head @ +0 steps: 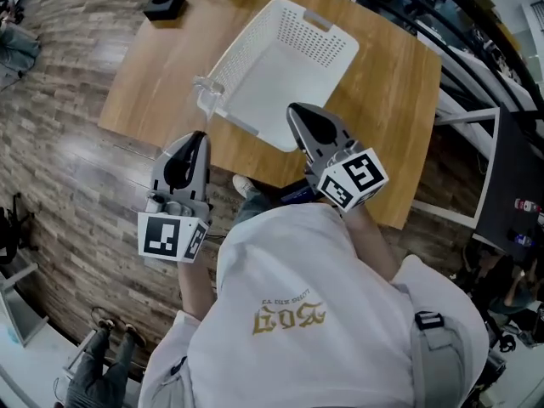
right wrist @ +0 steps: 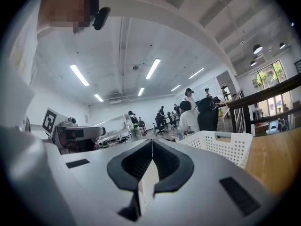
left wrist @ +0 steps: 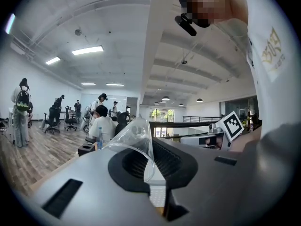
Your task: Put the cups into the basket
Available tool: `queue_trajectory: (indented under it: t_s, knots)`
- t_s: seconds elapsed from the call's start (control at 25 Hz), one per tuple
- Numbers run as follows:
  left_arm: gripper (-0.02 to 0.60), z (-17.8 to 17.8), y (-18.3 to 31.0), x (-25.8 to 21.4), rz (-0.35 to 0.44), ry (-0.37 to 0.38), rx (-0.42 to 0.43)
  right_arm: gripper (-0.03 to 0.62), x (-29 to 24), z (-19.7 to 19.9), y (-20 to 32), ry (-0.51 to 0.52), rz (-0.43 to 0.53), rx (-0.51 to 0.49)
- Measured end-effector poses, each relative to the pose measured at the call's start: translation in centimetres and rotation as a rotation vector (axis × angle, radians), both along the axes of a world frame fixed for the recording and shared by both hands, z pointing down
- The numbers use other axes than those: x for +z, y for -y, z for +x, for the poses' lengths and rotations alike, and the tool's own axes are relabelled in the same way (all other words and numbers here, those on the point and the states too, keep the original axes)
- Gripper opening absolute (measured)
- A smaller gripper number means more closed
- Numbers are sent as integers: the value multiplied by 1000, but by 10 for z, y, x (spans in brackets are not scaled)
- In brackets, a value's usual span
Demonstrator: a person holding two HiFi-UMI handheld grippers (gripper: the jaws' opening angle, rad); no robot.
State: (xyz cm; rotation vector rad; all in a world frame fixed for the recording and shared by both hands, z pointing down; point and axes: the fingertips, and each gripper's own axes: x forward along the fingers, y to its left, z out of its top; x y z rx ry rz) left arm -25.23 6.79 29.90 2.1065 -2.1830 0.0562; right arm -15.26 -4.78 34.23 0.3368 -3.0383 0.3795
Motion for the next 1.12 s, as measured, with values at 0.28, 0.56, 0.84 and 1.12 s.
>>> queue_trajectory:
  t_s: [0.28, 0.56, 0.84, 1.12]
  knots:
    - [25, -35, 12, 7, -20, 1, 94, 11, 1, -27, -3, -41, 28, 85]
    - [25, -47, 37, 12, -28, -53, 171, 11, -5, -34, 11, -1, -9, 134]
    - [25, -42, 57, 7, -34, -24, 214, 11, -8, -28, 28, 20, -24, 176]
    - [25, -35, 76, 6, -58, 15, 252, 11, 3, -34, 27, -25, -55, 127]
